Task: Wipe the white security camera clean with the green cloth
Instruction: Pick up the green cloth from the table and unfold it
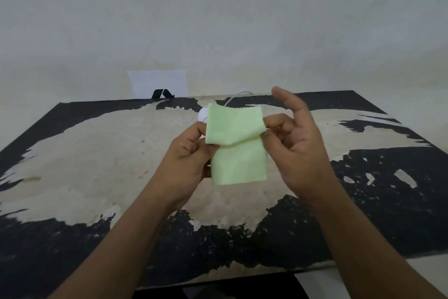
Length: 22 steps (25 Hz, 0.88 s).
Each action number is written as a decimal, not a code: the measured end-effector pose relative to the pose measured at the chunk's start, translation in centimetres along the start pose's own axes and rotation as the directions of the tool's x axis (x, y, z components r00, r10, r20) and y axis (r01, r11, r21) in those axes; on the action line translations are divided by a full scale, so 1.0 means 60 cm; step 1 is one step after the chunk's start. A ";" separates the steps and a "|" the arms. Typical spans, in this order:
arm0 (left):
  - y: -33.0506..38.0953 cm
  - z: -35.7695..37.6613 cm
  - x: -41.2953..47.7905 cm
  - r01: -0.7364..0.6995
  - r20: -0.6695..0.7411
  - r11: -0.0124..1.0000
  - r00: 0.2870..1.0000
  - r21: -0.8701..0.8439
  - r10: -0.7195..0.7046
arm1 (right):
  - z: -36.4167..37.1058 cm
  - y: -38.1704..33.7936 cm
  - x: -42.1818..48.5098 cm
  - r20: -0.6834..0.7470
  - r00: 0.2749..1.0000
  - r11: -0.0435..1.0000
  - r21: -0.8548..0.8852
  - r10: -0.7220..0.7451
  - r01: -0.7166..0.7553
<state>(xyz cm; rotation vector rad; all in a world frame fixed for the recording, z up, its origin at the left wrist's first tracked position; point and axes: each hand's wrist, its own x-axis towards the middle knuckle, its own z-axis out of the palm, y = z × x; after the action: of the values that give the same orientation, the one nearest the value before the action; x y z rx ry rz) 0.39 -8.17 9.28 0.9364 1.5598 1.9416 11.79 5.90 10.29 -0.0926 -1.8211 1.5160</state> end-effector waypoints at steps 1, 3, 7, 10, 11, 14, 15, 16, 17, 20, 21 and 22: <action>-0.003 -0.001 0.001 0.018 0.005 0.999 1.000 -0.029 -0.018 | 0.000 0.006 0.001 0.002 1.000 1.000 -0.011 -0.012 0.012; -0.009 -0.003 0.004 0.070 0.013 0.993 0.998 -0.097 -0.069 | 0.003 0.025 0.002 0.010 1.000 0.999 -0.035 -0.007 0.008; -0.019 -0.014 0.017 0.138 0.028 0.975 0.990 -0.174 -0.135 | 0.005 0.053 0.006 0.035 0.999 0.999 -0.014 0.035 -0.034; -0.022 -0.024 0.026 0.133 0.053 0.979 0.991 -0.153 -0.126 | 0.006 0.062 0.009 0.040 0.999 1.000 0.005 0.019 -0.020; -0.022 -0.029 0.029 0.139 0.051 0.981 0.990 -0.136 -0.133 | 0.008 0.063 0.010 0.037 0.999 1.000 0.023 0.014 -0.015; -0.022 -0.042 0.034 0.163 0.055 0.986 0.985 -0.033 -0.161 | 0.010 0.075 0.016 0.004 0.991 0.946 0.296 0.137 -0.132; -0.022 -0.046 0.037 0.167 0.058 0.986 0.984 -0.002 -0.167 | 0.009 0.082 0.021 0.007 0.977 0.894 0.404 0.212 -0.197; -0.021 -0.048 0.039 0.172 0.060 0.985 0.983 0.012 -0.173 | 0.009 0.090 0.026 0.016 0.960 0.849 0.463 0.279 -0.254; -0.021 -0.049 0.043 0.182 0.064 0.983 0.981 0.013 -0.182 | 0.008 0.099 0.031 0.033 0.941 0.826 0.468 0.337 -0.312; -0.023 -0.047 0.055 0.208 0.086 0.977 0.974 0.036 -0.210 | 0.017 0.130 0.042 0.163 0.858 0.745 0.437 0.486 -0.505; -0.027 -0.047 0.059 0.198 0.078 0.978 0.976 0.071 -0.204 | 0.021 0.139 0.044 0.233 0.825 0.702 0.439 0.514 -0.561; -0.033 -0.048 0.064 0.175 0.065 0.976 0.981 0.126 -0.184 | 0.025 0.146 0.044 0.300 0.794 0.667 0.433 0.528 -0.607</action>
<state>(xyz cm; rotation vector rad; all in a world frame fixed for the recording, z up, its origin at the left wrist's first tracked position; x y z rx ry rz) -4.38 -6.80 7.85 0.8738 1.6706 1.6851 5.61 8.54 3.95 -0.3278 -1.4908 2.4829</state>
